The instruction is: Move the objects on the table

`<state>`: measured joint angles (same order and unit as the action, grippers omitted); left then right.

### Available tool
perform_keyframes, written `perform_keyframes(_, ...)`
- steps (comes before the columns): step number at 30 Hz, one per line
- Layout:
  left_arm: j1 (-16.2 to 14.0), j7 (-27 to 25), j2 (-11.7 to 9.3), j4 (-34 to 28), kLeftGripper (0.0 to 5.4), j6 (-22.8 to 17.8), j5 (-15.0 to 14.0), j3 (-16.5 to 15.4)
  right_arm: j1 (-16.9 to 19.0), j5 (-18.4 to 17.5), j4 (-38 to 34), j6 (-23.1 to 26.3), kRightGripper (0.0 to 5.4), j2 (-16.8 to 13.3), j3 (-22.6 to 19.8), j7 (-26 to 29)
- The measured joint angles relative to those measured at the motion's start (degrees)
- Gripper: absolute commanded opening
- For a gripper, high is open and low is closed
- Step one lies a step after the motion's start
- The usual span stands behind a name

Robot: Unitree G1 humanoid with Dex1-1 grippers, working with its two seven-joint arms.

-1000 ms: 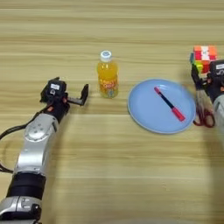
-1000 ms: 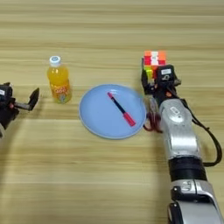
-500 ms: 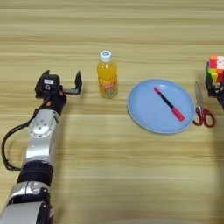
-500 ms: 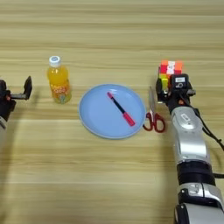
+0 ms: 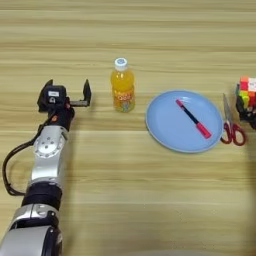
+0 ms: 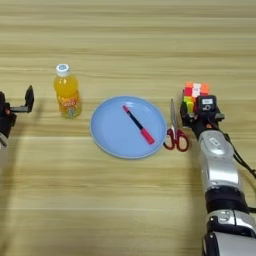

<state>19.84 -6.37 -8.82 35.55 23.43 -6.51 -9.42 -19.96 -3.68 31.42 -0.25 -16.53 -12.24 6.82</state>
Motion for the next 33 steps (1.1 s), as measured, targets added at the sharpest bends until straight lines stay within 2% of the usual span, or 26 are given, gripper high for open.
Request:
perform_keyframes(11,0.4,0.1,0.0,0.4,5.4,0.1,0.0,0.0,0.0,-1.2,1.1,1.1,3.34,0.0,0.0,2.3)
perform_keyframes(12,0.4,0.1,0.0,0.4,5.4,0.1,0.0,0.0,0.0,-1.2,1.1,1.1,3.63,0.0,0.0,2.3)
perform_keyframes(17,0.5,0.1,0.1,0.5,5.4,0.1,0.0,0.0,0.0,-1.1,1.1,1.1,4.22,0.0,0.1,2.2)
perform_keyframes(28,0.9,0.1,0.1,0.9,5.4,0.1,-0.1,0.0,0.0,0.3,-0.4,-1.8,5.34,-0.2,0.0,-1.8)
perform_keyframes(33,0.9,0.1,0.1,1.0,5.4,0.1,-0.1,0.0,0.0,1.0,-1.4,-2.4,5.37,-0.3,0.1,-2.7)
